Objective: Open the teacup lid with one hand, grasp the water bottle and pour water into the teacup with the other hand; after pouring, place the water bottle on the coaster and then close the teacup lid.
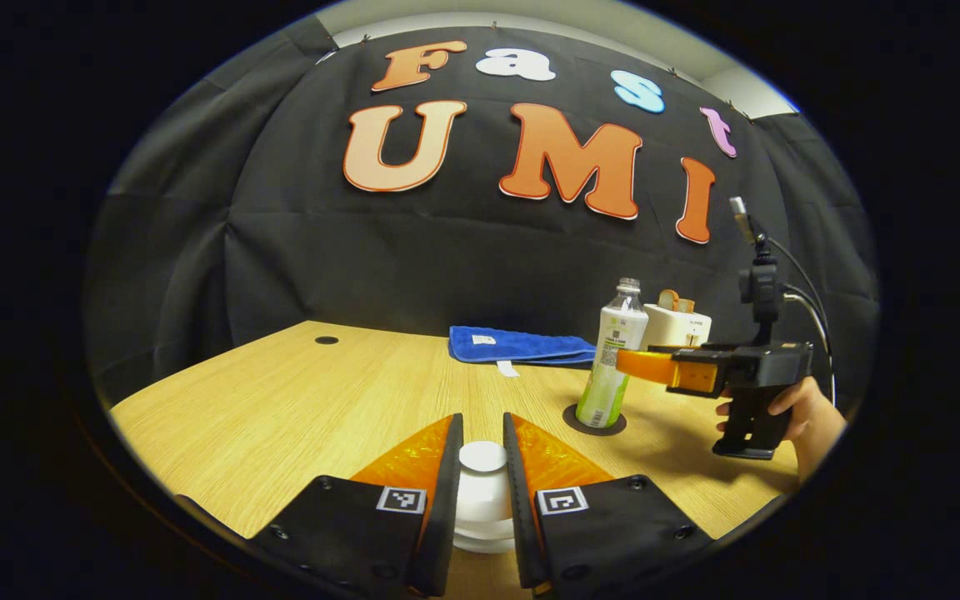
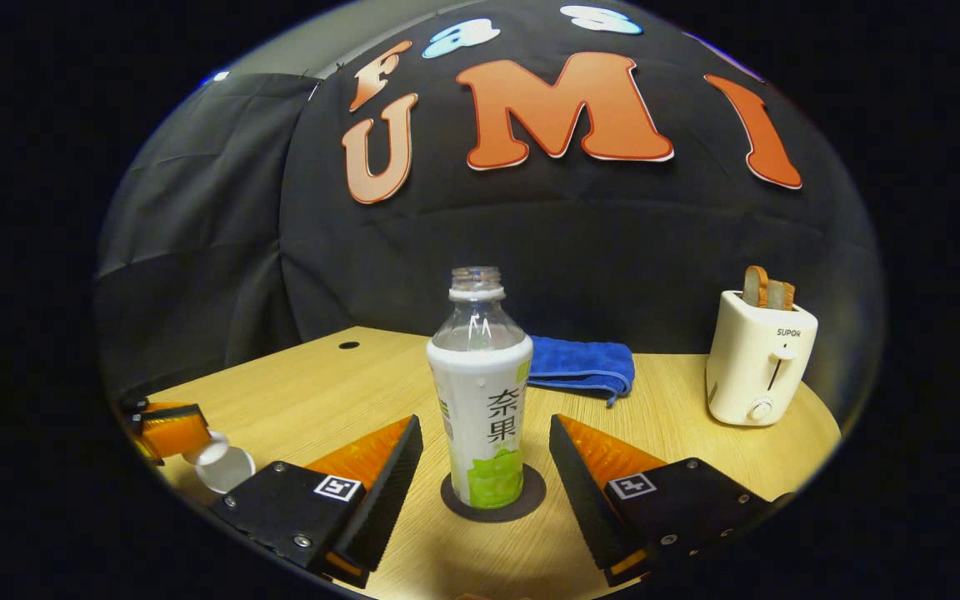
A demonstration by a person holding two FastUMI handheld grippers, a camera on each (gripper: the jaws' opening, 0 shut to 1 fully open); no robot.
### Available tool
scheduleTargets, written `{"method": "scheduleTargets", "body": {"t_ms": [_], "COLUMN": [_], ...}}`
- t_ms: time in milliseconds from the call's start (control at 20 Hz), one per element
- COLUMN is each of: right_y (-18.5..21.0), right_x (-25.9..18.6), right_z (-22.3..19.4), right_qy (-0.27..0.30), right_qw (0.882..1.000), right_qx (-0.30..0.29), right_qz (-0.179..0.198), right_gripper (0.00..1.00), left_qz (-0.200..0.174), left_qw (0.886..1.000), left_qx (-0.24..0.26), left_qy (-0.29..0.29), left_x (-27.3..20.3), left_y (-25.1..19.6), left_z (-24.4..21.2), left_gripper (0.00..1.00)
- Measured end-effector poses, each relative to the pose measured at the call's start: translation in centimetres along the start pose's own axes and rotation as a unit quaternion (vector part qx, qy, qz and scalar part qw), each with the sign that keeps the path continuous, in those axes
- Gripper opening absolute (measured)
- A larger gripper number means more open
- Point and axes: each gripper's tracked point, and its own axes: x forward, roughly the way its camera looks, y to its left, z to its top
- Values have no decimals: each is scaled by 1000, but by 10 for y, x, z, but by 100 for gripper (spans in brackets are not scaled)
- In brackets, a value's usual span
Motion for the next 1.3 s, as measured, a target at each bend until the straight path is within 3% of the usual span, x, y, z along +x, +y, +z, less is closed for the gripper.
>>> {"method": "scheduleTargets", "body": {"t_ms": [300,650,700,750,800,850,1000,1300], "right_y": [-12,-18,-19,-19,-21,-20,-24,-20], "right_x": [-36,-56,-59,-62,-66,-71,-89,-130], "right_z": [16,16,16,17,20,23,35,63], "right_qy": [-28,-35,-36,-38,-41,-45,-60,-89], "right_qw": [1000,999,999,999,999,999,998,995], "right_qx": [-7,-4,-3,-3,-2,-1,1,-22], "right_qz": [-10,-11,-10,-11,-11,-13,-24,-40], "right_gripper": [92,92,92,92,92,92,92,92], "left_qz": [11,7,8,10,13,16,32,22], "left_qw": [998,997,997,998,998,998,997,995], "left_qx": [39,61,61,62,62,63,60,46], "left_qy": [44,42,39,30,20,9,-33,-88], "left_x": [8,6,3,2,1,-2,-9,-28], "left_y": [1,-7,-7,-6,-5,-5,2,-4], "left_z": [-31,-27,-23,-18,-10,-3,31,100], "left_gripper": [35,36,51,54,66,66,90,95]}}
